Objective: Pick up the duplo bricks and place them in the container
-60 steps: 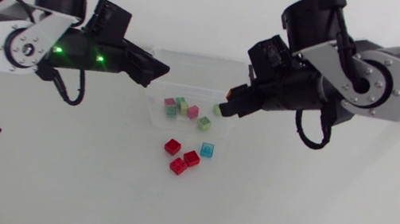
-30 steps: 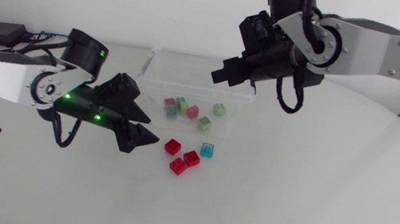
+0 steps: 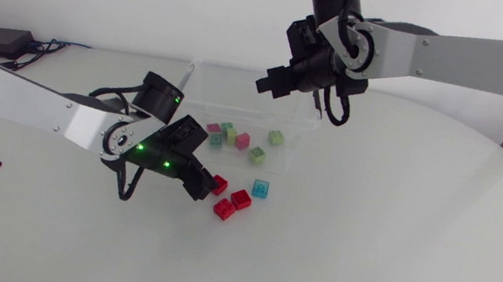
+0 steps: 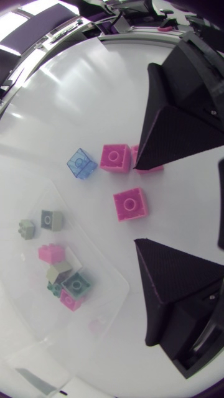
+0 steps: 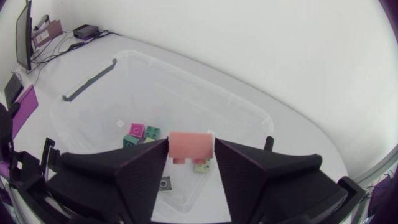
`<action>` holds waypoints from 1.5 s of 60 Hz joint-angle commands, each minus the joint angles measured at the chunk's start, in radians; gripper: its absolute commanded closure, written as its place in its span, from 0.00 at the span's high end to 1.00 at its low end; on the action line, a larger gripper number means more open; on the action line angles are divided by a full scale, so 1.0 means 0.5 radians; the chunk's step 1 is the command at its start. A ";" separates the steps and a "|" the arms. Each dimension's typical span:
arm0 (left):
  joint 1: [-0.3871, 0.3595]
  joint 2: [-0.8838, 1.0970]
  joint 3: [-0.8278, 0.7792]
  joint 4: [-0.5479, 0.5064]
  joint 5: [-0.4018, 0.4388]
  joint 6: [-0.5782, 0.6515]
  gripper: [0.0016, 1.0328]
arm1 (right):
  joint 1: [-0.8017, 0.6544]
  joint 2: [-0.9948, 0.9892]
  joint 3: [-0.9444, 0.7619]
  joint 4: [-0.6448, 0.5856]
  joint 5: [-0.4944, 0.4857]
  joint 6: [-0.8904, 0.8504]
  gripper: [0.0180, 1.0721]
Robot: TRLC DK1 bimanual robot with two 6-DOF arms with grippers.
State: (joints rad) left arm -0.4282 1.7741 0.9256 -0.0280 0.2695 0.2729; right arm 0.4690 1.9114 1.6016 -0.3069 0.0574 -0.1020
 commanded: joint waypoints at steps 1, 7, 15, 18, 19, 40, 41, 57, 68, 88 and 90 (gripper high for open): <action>-0.036 0.078 0.032 0.062 -0.045 -0.123 0.74 | -0.015 0.034 0.052 0.028 0.026 0.054 0.90; -0.079 0.112 0.032 0.117 -0.091 -0.190 0.74 | -0.021 -0.046 -0.025 0.058 0.026 0.066 0.94; -0.128 0.161 0.032 0.200 -0.168 -0.245 0.74 | -0.015 -0.258 -0.246 0.120 0.026 0.066 0.94; -0.135 0.183 0.035 0.222 -0.198 -0.251 0.74 | 0.001 -0.368 -0.375 0.160 0.026 0.066 0.94; -0.138 0.198 0.035 0.234 -0.211 -0.258 0.74 | 0.007 -0.408 -0.424 0.178 0.026 0.066 0.94; -0.162 0.339 0.097 0.298 -0.321 -0.304 0.67 | 0.077 -0.976 -1.329 0.442 -0.044 -0.020 0.94; -0.162 0.348 0.106 0.298 -0.321 -0.304 0.66 | 0.084 -0.982 -1.378 0.463 -0.053 -0.026 0.94; -0.135 0.406 0.100 0.317 -0.321 -0.304 0.24 | 0.163 -0.828 -1.608 0.595 -0.035 0.038 0.94; -0.089 0.158 -0.081 0.341 -0.321 -0.270 0.22 | 0.304 -0.644 -1.556 0.595 -0.047 0.011 0.93; 0.123 -0.548 -0.228 0.179 -0.128 -0.199 0.22 | 0.372 -0.288 -1.369 0.543 -0.069 -0.008 0.92; 0.142 -0.597 -0.222 0.173 -0.119 -0.199 0.22 | 0.372 -0.258 -1.350 0.543 -0.069 -0.008 0.92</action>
State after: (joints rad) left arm -0.3767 1.5394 0.8299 0.0689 0.1959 0.1600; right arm 0.6491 1.7370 0.8951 -0.0254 0.0269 -0.1047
